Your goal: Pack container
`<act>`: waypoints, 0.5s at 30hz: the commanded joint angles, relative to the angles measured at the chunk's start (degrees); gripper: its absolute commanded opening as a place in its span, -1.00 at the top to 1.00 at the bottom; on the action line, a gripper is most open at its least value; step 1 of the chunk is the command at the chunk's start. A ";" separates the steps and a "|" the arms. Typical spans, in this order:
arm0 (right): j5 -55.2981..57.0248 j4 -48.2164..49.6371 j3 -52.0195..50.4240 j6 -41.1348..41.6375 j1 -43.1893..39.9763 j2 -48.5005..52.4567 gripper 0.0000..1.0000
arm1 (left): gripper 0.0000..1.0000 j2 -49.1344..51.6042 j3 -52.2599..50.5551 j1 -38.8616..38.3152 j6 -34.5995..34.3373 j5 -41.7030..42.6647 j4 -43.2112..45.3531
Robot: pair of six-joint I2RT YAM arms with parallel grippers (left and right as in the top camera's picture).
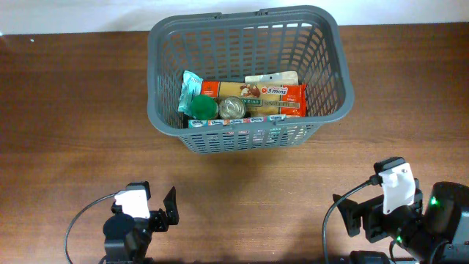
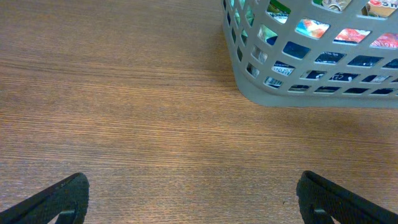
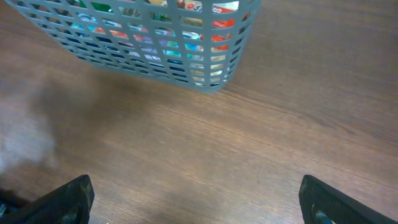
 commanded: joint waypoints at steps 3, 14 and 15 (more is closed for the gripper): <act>-0.76 5.73 -3.96 -4.33 -0.15 -3.28 -0.98 | -0.99 -0.63 -0.31 0.33 -0.70 -0.61 0.02; -3.23 25.73 -35.41 -6.32 2.16 -26.16 -0.98 | -0.99 -0.63 -0.31 0.33 -0.70 -0.61 0.00; -3.23 26.29 -37.46 -6.34 2.16 -28.04 -0.98 | -0.99 -0.63 -0.31 0.33 -0.70 -0.63 0.00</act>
